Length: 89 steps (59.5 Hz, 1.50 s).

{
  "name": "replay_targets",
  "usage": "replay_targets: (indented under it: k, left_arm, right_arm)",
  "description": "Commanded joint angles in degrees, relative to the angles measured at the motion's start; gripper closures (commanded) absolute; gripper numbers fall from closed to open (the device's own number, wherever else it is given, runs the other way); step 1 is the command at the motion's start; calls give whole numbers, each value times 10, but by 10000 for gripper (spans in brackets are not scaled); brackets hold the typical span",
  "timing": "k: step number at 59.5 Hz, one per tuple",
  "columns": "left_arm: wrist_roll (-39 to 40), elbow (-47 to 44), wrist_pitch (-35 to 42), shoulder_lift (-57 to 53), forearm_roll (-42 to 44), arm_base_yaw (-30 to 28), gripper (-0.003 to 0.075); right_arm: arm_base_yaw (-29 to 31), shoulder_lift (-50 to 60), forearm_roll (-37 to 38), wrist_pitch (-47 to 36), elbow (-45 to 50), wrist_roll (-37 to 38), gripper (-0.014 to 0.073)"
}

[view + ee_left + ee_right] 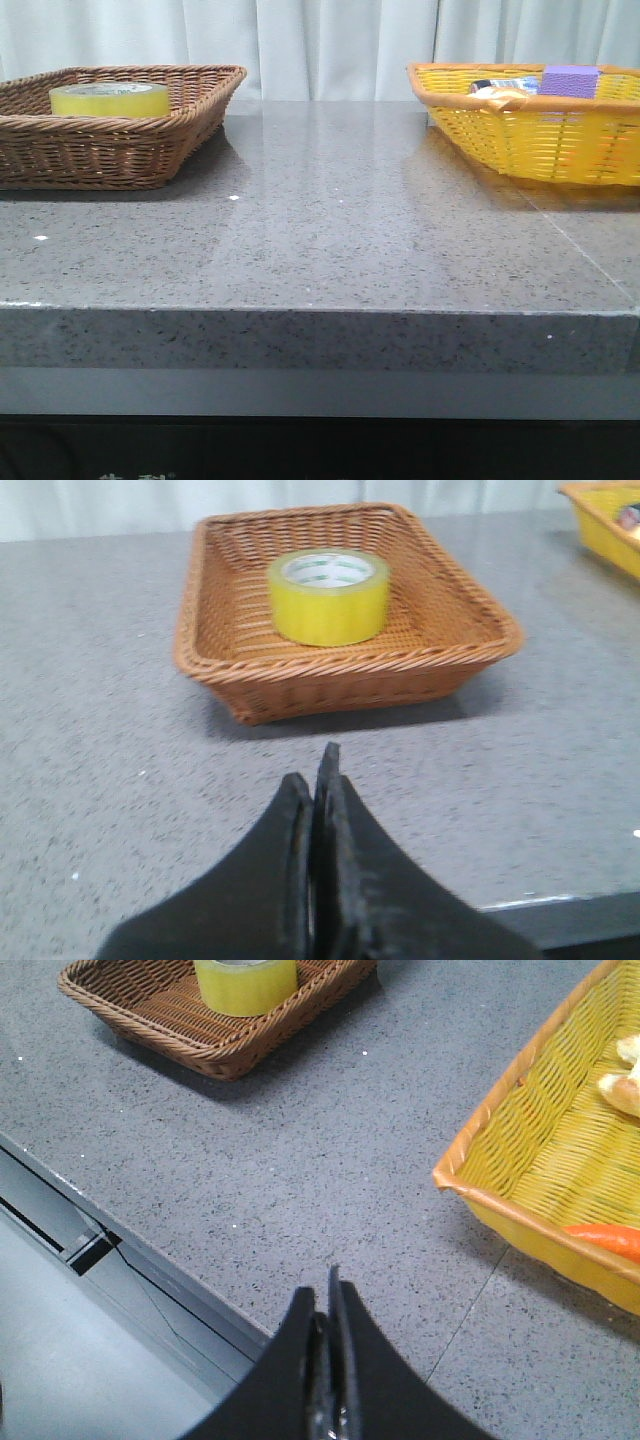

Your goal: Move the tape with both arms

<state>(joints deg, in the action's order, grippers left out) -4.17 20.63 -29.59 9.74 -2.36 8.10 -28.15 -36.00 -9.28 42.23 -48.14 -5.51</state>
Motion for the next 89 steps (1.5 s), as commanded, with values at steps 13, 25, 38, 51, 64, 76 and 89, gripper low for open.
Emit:
replay_targets:
  k: [13, 25, 38, 51, 64, 76, 89]
  left_arm:
    - [4, -181, 266, -63, -16, -27, 740]
    - [4, -234, 349, -87, -34, -27, 740]
    - [6, -234, 327, -112, -34, -33, 740]
    - [7, -234, 326, -113, -34, -48, 740]
    - [18, -234, 313, -113, -34, -48, 740]
    - [36, -234, 296, -113, -15, -48, 740]
    - [47, -234, 296, -113, -22, -48, 740]
  right_arm:
    - [4, 0, 1, -36, -14, -4, 661]
    - [4, 0, 1, -36, -14, -4, 661]
    - [4, 0, 1, -36, -14, -4, 661]
    - [4, -1, 1, -36, -14, -4, 661]
    - [4, -1, 1, -36, -14, -4, 661]
    - [4, -1, 1, -36, -14, -4, 661]
    - [4, -1, 1, -36, -14, -4, 661]
